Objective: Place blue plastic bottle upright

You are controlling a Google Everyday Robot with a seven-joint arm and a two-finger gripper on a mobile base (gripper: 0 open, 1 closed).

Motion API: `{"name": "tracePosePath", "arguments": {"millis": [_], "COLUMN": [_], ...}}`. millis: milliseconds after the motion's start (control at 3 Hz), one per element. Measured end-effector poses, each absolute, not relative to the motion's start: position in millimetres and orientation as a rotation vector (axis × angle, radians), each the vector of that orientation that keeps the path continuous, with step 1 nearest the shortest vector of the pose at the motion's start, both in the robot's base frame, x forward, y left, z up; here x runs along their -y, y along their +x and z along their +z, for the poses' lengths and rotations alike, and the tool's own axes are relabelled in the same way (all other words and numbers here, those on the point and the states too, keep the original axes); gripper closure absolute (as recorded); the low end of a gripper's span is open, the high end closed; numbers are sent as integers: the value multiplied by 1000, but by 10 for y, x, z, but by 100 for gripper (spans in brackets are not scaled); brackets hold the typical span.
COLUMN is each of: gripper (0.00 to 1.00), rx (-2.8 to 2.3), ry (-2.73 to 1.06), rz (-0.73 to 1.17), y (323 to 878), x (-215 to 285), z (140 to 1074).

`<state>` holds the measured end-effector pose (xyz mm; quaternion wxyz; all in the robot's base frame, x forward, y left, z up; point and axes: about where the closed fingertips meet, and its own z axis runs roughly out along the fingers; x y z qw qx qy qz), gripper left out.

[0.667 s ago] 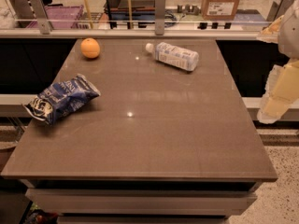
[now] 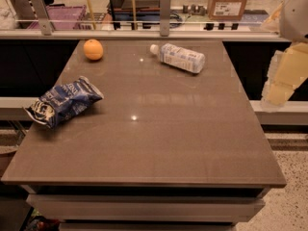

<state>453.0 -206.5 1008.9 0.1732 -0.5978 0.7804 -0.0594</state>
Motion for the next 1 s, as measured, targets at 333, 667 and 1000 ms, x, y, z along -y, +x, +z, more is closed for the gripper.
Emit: {"name": "tracePosePath", "arguments": {"millis": [333,667,1000], "gripper": [0,0,0], "rx": [-2260,-2303,-2333], "ry": [-1656,-1560,-1449], "rz": [-157,-134,-138], "y": [4680,4833,5015], "x": [1990,1906,1851], "z": [10200,10333,10423]}}
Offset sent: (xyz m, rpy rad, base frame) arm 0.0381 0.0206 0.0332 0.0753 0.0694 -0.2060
